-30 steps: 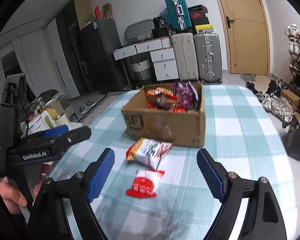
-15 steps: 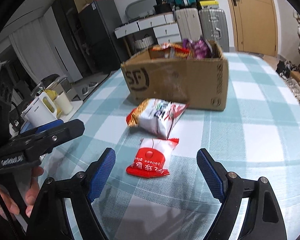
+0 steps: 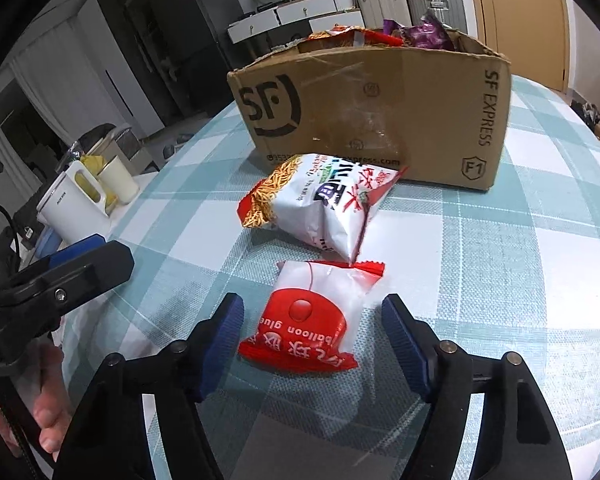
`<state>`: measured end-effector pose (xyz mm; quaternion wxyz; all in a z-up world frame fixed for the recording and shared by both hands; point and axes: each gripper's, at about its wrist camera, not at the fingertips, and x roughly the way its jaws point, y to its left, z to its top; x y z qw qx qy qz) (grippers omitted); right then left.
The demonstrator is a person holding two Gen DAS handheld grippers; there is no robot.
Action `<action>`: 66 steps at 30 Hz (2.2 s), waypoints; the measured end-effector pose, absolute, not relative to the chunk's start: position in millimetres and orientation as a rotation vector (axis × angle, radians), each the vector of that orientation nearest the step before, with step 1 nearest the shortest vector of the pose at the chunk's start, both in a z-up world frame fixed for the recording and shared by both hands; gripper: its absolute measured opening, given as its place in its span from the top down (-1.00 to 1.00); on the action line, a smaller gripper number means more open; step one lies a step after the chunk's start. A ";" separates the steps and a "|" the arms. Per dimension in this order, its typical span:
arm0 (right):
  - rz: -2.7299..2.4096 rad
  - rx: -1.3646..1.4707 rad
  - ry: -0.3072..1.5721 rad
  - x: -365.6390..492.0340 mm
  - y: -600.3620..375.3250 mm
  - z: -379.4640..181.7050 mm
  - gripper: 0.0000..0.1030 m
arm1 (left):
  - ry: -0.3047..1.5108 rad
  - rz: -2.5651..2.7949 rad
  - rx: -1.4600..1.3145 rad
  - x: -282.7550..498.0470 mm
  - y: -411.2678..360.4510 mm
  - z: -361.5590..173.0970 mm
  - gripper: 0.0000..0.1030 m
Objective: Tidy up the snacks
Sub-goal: 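Lower the right gripper onto the red-and-white balloon-gum packet and close, then grasp the noodle-snack bag with the left gripper while the right gripper holds the gum packet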
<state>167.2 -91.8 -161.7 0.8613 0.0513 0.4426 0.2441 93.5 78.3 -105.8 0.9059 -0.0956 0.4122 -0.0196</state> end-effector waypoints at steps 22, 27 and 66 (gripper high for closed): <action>0.488 0.166 0.859 149.2 -124.7 -148.7 0.18 | 0.868 -0.051 -0.169 98.5 69.0 -106.1 -0.98; 0.477 0.189 0.843 144.4 -139.6 -146.1 0.18 | 0.874 -0.067 -0.143 108.6 58.1 -104.9 -0.98; 0.408 0.319 0.837 147.3 -215.2 -152.6 0.18 | 1.018 -0.130 -0.040 254.4 -21.6 -149.2 -0.98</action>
